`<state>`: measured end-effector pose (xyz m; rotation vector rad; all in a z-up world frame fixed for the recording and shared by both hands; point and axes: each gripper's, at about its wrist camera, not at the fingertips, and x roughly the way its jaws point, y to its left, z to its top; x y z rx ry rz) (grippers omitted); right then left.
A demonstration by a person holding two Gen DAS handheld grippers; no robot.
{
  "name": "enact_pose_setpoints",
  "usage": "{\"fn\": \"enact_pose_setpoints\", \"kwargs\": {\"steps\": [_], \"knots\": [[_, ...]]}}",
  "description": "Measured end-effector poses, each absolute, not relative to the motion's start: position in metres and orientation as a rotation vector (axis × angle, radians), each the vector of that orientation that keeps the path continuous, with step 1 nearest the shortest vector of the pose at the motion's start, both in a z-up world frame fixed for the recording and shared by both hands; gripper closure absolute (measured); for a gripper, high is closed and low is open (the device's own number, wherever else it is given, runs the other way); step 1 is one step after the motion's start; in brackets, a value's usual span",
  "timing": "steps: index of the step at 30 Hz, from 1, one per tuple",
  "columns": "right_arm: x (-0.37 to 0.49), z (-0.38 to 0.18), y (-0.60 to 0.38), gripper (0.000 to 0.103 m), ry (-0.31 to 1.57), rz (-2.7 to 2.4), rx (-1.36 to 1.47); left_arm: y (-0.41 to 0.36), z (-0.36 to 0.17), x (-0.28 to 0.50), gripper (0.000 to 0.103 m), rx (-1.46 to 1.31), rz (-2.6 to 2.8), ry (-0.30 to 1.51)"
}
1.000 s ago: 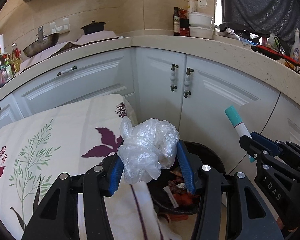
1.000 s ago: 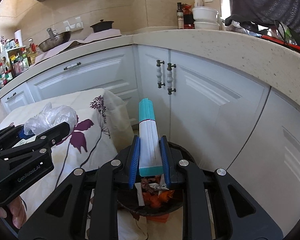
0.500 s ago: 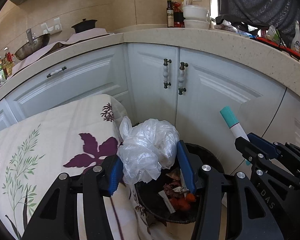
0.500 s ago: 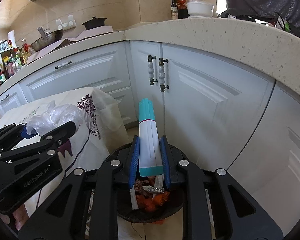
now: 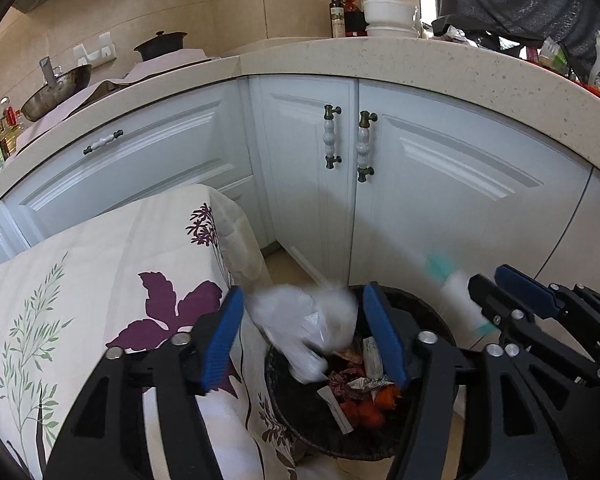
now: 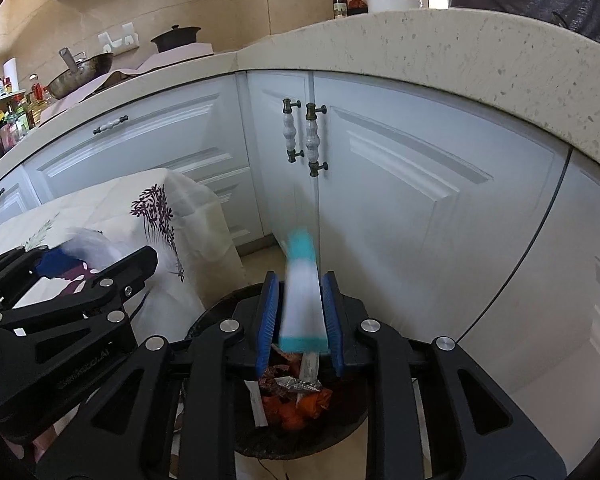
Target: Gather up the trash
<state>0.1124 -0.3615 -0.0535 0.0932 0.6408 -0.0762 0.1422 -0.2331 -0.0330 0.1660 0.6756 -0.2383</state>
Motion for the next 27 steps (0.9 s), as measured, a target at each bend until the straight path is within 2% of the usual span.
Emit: {"fn": "enact_pose_setpoints", "kwargs": {"steps": [7, 17, 19, 27], "knots": [[0.107, -0.044, -0.367, 0.057, 0.613, -0.110, 0.098, -0.229, -0.024, 0.141, 0.029, 0.142, -0.237, 0.657], [0.089, -0.022, -0.358, 0.053, 0.569, -0.123, 0.088, -0.213, -0.006, 0.126, 0.026, 0.115, -0.242, 0.616], [0.084, -0.018, -0.355, 0.048, 0.558, -0.125, 0.085, -0.207, -0.002, 0.121, 0.025, 0.109, -0.240, 0.606], [0.064, -0.005, -0.336, 0.045, 0.530, -0.109, 0.075, -0.184, 0.008, 0.101, 0.023, 0.098, -0.226, 0.571]]}}
